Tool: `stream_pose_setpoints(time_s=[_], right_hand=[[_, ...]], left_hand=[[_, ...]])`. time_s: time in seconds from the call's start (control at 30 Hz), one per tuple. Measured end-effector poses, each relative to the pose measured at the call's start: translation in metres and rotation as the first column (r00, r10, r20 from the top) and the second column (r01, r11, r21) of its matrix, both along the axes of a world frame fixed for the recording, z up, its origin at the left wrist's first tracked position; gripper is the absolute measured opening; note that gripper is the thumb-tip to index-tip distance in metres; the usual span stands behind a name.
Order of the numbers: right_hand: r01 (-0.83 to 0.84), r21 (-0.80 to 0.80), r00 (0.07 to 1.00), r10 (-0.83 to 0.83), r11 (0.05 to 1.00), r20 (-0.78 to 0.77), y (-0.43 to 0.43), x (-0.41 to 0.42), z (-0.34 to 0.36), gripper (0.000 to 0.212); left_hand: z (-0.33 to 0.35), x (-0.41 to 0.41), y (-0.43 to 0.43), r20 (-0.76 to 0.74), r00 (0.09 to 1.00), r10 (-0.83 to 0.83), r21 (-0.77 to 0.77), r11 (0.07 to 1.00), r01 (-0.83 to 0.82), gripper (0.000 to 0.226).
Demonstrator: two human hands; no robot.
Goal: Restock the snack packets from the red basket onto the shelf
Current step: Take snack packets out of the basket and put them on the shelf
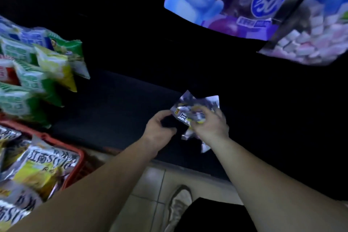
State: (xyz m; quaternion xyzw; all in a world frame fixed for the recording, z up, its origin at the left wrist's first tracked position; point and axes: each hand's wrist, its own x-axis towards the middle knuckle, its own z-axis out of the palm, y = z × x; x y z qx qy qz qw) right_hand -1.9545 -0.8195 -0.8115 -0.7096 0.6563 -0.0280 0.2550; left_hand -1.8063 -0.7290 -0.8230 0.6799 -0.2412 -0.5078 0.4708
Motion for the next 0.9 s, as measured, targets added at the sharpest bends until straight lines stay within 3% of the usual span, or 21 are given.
stream_pose_setpoints(time_s=[0.23,0.37,0.47,0.53,0.63,0.7,0.8,0.9], right_hand=[[-0.246,0.201,0.969,0.234,0.948,0.082,0.059,0.064,0.0,0.048],[-0.519,0.211,0.853,0.482,0.829,0.201,0.115,0.145,0.017,0.044],[-0.659,0.239,0.752,0.624,0.713,0.213,0.163,0.201,0.023,0.035],[-0.707,0.224,0.707,0.668,0.671,0.232,0.193,0.23,0.018,0.032],[-0.765,0.217,0.645,0.72,0.607,0.258,0.229,0.264,-0.002,0.037],[-0.83,0.203,0.554,0.81,0.52,0.191,0.246,0.291,-0.015,0.043],[-0.877,0.137,0.472,0.879,0.461,0.067,0.252,0.334,-0.028,0.062],[-0.894,0.135,0.424,0.904,0.427,-0.048,0.241,0.35,-0.046,0.092]], left_hand=[[-0.007,0.06,0.106,0.164,0.986,-0.02,0.064,0.998,0.01,0.044],[-0.003,0.126,0.173,0.305,0.952,0.033,0.101,0.993,-0.067,0.034],[-0.008,0.168,0.232,0.607,0.791,0.073,0.239,0.933,-0.269,0.036],[-0.019,0.184,0.271,0.696,0.708,0.116,0.237,0.895,-0.379,0.044],[-0.039,0.202,0.313,0.735,0.673,0.08,0.325,0.83,-0.453,0.062],[-0.044,0.218,0.336,0.675,0.734,0.078,0.41,0.787,-0.461,0.068],[-0.057,0.241,0.362,0.493,0.858,0.145,0.428,0.818,-0.384,0.093],[-0.064,0.252,0.366,0.515,0.857,0.019,0.53,0.779,-0.336,0.105]])
